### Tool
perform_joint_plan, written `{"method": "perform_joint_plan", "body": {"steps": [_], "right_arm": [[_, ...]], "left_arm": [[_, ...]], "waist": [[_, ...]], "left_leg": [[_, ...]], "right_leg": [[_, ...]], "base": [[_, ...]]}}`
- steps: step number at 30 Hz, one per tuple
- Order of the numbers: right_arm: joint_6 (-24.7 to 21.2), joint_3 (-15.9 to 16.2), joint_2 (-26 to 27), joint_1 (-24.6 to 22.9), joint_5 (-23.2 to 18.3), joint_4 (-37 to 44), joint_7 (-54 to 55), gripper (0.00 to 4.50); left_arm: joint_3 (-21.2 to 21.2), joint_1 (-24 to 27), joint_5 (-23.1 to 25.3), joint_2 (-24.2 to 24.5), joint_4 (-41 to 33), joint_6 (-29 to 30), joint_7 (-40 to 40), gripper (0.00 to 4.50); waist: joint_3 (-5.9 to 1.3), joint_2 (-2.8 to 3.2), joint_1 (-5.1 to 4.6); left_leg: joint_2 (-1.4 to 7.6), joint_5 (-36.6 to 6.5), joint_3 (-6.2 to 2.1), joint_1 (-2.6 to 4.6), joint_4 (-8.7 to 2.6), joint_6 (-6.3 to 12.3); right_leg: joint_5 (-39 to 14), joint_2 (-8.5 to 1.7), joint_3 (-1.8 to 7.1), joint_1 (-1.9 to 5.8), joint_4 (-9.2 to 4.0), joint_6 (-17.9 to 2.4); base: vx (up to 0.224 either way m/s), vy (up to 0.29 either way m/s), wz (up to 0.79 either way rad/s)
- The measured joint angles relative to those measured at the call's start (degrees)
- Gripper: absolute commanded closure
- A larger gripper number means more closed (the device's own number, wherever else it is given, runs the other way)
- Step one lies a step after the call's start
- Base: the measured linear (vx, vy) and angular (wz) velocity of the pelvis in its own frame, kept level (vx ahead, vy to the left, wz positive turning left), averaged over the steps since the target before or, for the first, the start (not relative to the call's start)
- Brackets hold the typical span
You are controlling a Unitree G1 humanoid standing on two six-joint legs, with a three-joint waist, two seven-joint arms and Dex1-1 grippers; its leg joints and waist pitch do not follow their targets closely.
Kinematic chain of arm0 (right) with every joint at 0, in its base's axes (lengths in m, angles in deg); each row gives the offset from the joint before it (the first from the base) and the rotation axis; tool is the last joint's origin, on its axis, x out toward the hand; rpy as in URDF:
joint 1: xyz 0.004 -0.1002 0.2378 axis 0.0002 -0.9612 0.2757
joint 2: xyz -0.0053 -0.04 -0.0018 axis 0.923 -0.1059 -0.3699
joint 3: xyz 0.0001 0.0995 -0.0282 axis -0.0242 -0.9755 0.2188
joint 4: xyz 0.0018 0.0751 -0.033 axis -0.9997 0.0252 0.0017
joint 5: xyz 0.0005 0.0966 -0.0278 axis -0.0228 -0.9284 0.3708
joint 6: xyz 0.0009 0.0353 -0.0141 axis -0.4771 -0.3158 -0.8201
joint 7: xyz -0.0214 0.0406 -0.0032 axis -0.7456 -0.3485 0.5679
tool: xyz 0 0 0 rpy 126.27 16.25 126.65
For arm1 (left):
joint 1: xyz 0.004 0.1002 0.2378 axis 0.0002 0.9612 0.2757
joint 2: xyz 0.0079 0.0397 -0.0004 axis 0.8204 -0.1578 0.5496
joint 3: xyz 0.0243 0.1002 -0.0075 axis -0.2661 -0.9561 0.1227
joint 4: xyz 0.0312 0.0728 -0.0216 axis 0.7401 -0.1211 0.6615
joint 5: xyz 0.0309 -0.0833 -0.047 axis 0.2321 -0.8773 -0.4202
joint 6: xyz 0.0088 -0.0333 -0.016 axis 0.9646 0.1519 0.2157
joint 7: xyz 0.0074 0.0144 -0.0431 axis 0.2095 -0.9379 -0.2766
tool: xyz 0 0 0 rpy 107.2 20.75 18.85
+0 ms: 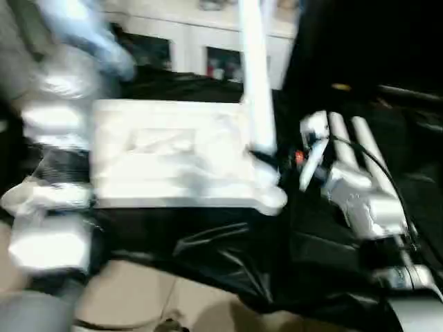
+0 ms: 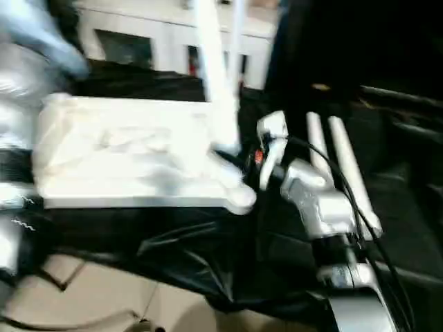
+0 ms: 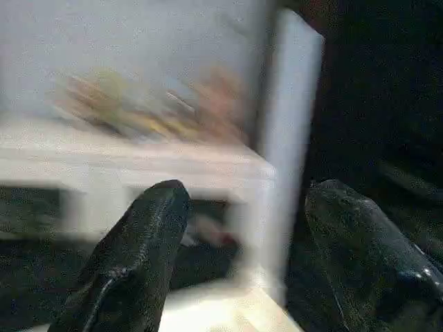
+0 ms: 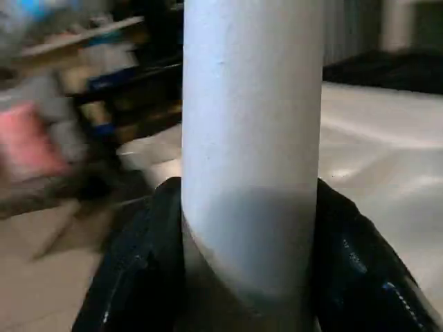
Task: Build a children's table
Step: Rotate table base
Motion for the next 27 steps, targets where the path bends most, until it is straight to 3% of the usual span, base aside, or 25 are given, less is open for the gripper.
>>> {"method": "perform_joint_plan", "body": {"steps": [2, 4, 13, 23, 24, 27], "right_arm": [[-2.25, 0.15, -0.69, -0.27, -1.73, 2.38, -0.99, 2.57], [-3.47, 0.20, -1.44, -0.80, -2.45, 4.17, -1.28, 2.57], [-7.15, 0.98, -2.64, -1.83, -2.57, 7.24, -1.35, 2.57], [-7.25, 3.39, -2.24, -2.79, -1.30, 8.14, -0.80, 2.57], [-7.23, 3.41, -2.00, -2.79, -1.35, 8.33, -0.81, 2.57], [-7.11, 3.76, -1.55, -2.85, -2.11, 10.55, -2.08, 2.57]], "left_arm": [[-3.92, 1.00, 0.30, -1.25, -0.89, 1.24, -1.15, 1.29], [-5.18, 0.96, 0.72, -1.87, -1.99, 1.35, -1.62, 1.29], [-6.35, 0.48, -0.05, -5.58, -5.29, 3.59, -2.23, 1.29], [-7.63, 0.35, -0.34, -8.17, -5.52, 4.32, -2.83, 1.29], [-7.35, 0.35, -1.12, -7.90, -5.52, 4.44, -3.70, 1.02], [-4.94, 0.75, -7.95, -5.42, -8.04, 10.41, -9.84, 0.95]], "waist": [[0.04, -0.07, -0.07], [0.05, -0.09, -0.18], [0.05, -0.09, -0.24], [0.05, -0.08, -0.09], [0.05, -0.08, -0.16], [0.06, -0.05, -0.64]], "left_leg": [[0.00, 0.01, -0.03, 0.01, -0.02, 0.00], [0.01, 0.02, -0.08, 0.08, -0.07, -0.02], [0.01, 0.03, -0.08, 0.06, -0.16, -0.04], [0.00, 0.03, -0.08, -0.01, -0.24, -0.03], [0.00, 0.03, -0.09, 0.01, -0.25, -0.03], [0.00, 0.03, -0.08, 0.03, -0.34, -0.04]], "right_leg": [[0.02, 0.00, -0.01, -0.04, 0.02, 0.02], [0.01, 0.01, -0.05, -0.02, 0.02, 0.05], [-0.04, 0.01, -0.09, -0.04, -0.06, 0.12], [-0.04, 0.01, -0.12, -0.04, -0.19, 0.12], [-0.04, 0.01, -0.13, -0.05, -0.19, 0.12], [-0.04, 0.03, -0.13, -0.09, -0.17, 0.12]], "base": [[0.000, 0.000, 0.00], [0.000, 0.000, 0.00], [0.000, 0.000, 0.00], [0.000, 0.000, 0.00], [0.000, 0.000, 0.00], [0.000, 0.000, 0.00]]}}
